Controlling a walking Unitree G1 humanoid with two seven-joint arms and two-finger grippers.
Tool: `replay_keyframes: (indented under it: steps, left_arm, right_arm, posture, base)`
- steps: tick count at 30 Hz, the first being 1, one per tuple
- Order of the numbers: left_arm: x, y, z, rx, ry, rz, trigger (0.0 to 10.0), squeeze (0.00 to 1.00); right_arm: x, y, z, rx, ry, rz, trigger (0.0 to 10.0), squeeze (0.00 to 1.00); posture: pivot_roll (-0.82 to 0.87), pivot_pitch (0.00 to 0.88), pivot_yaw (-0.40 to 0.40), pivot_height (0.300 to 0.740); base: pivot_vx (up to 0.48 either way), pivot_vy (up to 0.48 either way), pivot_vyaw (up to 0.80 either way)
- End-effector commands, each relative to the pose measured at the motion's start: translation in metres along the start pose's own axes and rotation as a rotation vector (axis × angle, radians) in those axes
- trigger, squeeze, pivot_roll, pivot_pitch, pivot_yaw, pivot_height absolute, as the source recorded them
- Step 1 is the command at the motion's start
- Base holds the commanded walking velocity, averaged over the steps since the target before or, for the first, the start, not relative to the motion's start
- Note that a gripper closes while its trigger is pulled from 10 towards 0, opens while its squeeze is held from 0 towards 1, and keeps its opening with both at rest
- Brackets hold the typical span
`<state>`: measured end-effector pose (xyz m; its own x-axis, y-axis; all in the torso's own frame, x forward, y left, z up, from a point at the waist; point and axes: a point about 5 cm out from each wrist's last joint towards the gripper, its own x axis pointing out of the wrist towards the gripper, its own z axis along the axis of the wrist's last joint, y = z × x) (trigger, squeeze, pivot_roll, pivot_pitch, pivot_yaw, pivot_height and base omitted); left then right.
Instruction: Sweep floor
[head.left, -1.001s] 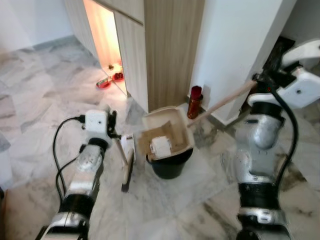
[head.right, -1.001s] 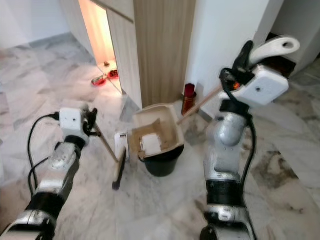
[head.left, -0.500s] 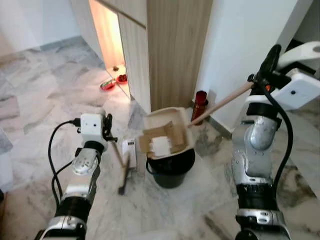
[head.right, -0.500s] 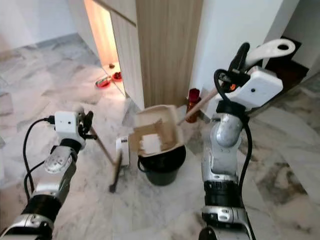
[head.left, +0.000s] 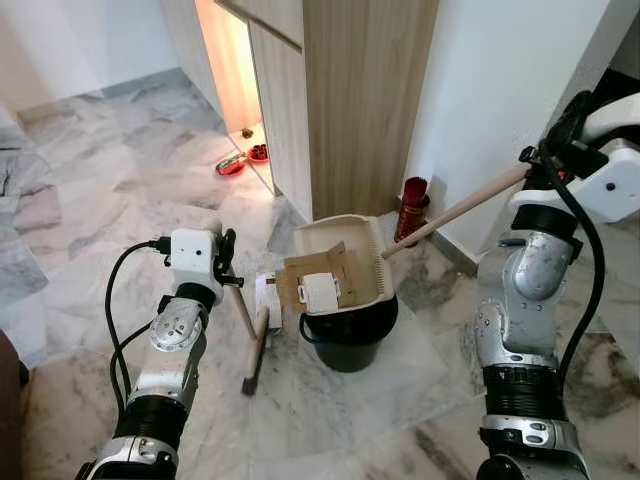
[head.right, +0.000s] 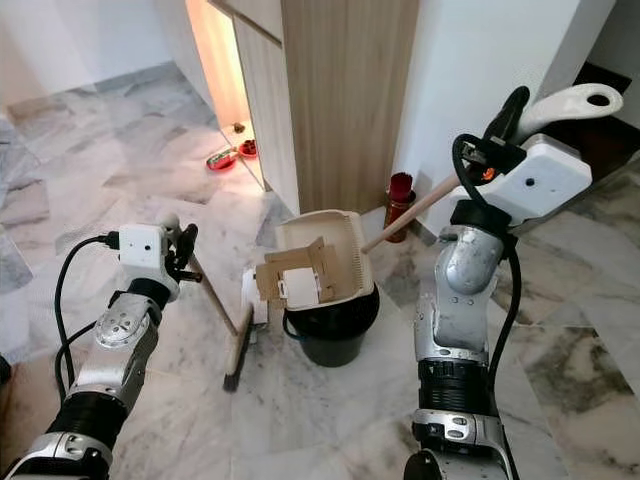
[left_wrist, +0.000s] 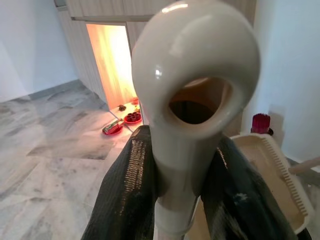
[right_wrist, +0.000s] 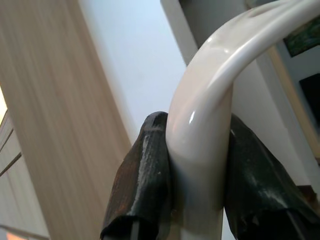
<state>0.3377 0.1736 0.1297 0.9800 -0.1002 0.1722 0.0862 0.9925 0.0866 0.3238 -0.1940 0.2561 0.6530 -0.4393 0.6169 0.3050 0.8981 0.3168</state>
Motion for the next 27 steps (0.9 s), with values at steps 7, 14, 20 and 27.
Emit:
replay_keyframes:
  steps: [7, 14, 20, 27]
  left_arm:
    - [0.003, 0.002, 0.014, 0.026, -0.059, -0.009, 10.0, 0.00]
    - [0.002, 0.002, 0.014, 0.026, -0.058, -0.014, 10.0, 0.00]
    - [0.002, 0.001, 0.015, 0.037, -0.061, -0.026, 10.0, 0.00]
    - [0.001, 0.001, 0.016, 0.042, -0.066, -0.032, 10.0, 0.00]
  right_arm:
    - [0.006, -0.004, 0.018, -0.081, -0.118, -0.004, 10.0, 0.00]
    - [0.004, 0.004, 0.022, -0.111, -0.158, 0.042, 10.0, 0.00]
    - [-0.007, 0.024, 0.025, -0.028, -0.175, 0.155, 10.0, 0.00]
    - [-0.025, 0.051, 0.030, 0.036, -0.203, 0.322, 10.0, 0.00]
  posture:
    - [0.06, 0.068, 0.055, 0.740]
    - [0.06, 0.069, 0.054, 0.740]
    - [0.06, 0.070, 0.051, 0.740]
    - [0.06, 0.072, 0.046, 0.740]
  base:
    - [0.000, 0.000, 0.00]
    - [0.000, 0.000, 0.00]
    - [0.000, 0.000, 0.00]
    - [0.000, 0.000, 0.00]
